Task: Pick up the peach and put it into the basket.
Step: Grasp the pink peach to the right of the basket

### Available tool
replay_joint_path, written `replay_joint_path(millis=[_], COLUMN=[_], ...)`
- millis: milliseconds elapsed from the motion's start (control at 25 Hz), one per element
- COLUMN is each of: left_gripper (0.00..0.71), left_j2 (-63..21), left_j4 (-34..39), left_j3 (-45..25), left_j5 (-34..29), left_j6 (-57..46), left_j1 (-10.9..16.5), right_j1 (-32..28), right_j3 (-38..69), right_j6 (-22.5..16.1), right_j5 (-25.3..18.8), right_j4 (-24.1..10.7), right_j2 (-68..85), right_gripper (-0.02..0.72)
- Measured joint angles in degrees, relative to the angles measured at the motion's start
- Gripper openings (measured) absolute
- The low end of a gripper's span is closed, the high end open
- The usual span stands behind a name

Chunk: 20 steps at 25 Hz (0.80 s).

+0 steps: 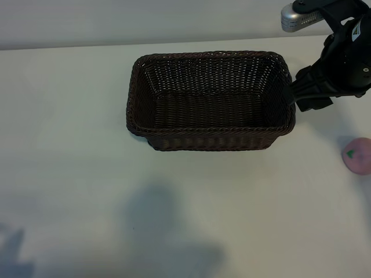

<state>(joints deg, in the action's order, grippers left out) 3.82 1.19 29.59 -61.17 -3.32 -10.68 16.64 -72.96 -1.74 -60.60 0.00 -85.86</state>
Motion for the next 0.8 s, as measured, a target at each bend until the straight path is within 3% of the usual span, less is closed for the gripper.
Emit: replay_joint_path(millis=[160, 320, 800], left_gripper=[0.573, 0.573, 0.573], left_j2=[-3.1, -4.3, -4.3], left_j4=[0.0, 0.0, 0.0], left_j3=[0.0, -0.3, -0.3], left_j5=[0.0, 0.1, 0.1], left_j6=[0.0, 0.0, 0.0], left_j1=[3.2, 3.6, 3.6], right_j1=[-0.1, -2.6, -16.2], right_j3=[0.8, 3.3, 12.5], right_j6=[-4.1, -7.3, -7.5], right_j5=[0.8, 1.9, 9.0], right_j4=[-3.6, -6.3, -6.0], right_j2=[0.0, -0.3, -1.6], right_gripper=[0.540, 0.540, 0.541])
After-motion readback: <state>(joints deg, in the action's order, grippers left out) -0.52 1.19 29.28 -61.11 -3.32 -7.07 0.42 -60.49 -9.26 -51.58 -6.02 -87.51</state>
